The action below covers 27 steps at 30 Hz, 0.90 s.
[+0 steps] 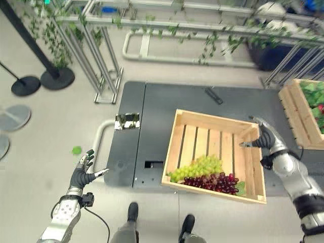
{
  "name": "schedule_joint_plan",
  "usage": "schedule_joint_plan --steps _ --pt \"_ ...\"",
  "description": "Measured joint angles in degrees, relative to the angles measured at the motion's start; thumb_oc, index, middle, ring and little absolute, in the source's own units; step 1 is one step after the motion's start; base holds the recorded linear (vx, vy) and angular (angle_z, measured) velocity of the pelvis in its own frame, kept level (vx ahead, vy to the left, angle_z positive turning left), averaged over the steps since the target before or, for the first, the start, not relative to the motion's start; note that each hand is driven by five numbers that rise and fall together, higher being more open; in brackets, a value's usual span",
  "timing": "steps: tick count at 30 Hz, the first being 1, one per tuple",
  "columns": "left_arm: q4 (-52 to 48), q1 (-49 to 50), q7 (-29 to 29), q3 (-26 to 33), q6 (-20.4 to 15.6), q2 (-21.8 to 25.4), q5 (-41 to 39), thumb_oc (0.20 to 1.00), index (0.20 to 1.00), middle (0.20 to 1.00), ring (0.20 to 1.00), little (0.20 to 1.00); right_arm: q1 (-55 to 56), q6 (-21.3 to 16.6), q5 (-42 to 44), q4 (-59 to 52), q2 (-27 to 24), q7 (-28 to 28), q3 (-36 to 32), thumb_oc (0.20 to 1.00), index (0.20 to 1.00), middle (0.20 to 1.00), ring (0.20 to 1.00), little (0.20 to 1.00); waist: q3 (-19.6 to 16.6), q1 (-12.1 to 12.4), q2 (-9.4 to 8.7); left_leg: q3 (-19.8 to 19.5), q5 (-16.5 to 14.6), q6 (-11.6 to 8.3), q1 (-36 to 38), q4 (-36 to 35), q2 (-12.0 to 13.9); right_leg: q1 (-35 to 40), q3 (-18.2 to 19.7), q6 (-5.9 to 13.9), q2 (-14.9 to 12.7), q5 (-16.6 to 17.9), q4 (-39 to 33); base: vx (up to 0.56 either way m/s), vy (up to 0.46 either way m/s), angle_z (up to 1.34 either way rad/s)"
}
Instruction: Pick up the fruits from the basket on one side to the basket on the other side
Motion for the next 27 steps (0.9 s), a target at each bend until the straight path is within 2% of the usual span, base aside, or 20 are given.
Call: schedule_joint_plan --steps 2,3,6,10,16,27 --pt "-1.72 -0.05 0.07 0.89 -0.22 0.09 -0.29 1.0 1.0 1.0 1.0 1.0 -3.46 0.0 -1.53 0.11 -2.91 0.31 4.76 1.0 1.0 1.0 1.0 1.0 1.51 0.75 0.0 -0.38 -0.02 0.03 -1.29 1.05 -0.36 -1.95 -0.01 0.01 -0.61 -1.19 2.75 -0.1 -0.046 0.11" --pt "-3.23 -1.1 0.16 1.27 -0.46 0.66 -0.49 1.0 1.0 1.0 1.0 1.0 -6.51 0.07 -2.96 0.09 -4.4 0.81 6.78 1.0 1.0 1.0 1.0 1.0 3.42 0.83 -0.07 -1.06 -0.01 0.03 -2.86 1.79 -0.29 -3.87 0.01 -0.39 -0.96 -1.96 5.09 -0.06 -0.03 0.17" --pt "-3.67 -3.97 0.46 1.23 -0.55 1.55 -0.49 1.0 1.0 1.0 1.0 1.0 -9.05 0.3 -4.06 -0.19 -4.23 1.65 8.08 1.0 1.0 1.0 1.0 1.0 6.0 2.45 -0.62 -1.23 -0.01 0.05 -4.43 2.63 -0.58 -7.1 0.18 -0.42 -2.1 -4.42 10.2 -0.08 -0.033 0.08" --pt "-3.77 -7.86 1.8 1.24 -0.82 2.6 -0.65 1.0 1.0 1.0 1.0 1.0 -12.9 0.36 -5.73 -0.48 -3.76 2.0 11.27 1.0 1.0 1.0 1.0 1.0 9.46 3.0 -1.03 -2.57 0.0 0.04 -7.12 3.93 -0.94 -10.81 0.07 -0.76 -3.36 -7.09 15.92 -0.06 -0.041 0.13" --pt "-3.83 -10.3 3.55 1.21 -0.84 2.5 -1.21 1.0 1.0 1.0 1.0 1.0 -15.39 1.12 -6.93 1.66 0.4 1.93 14.22 1.0 1.0 1.0 1.0 1.0 11.06 3.68 -1.64 -2.76 0.0 0.03 -8.18 4.5 -1.0 -12.96 0.2 -1.1 -4.01 -8.52 19.07 -0.03 -0.012 0.03" --pt "-3.85 -13.08 5.13 1.19 -0.94 1.72 -2.98 1.0 1.0 1.0 1.0 1.0 -16.65 1.72 -9.22 3.16 0.99 4.45 18.33 1.0 1.0 1.0 1.0 1.0 12.17 3.12 -2.02 -3.09 0.44 -0.12 -9.24 5.05 -1.15 -14.26 0.3 -1.35 -4.36 -8.91 20.79 -0.01 -0.002 0.0"
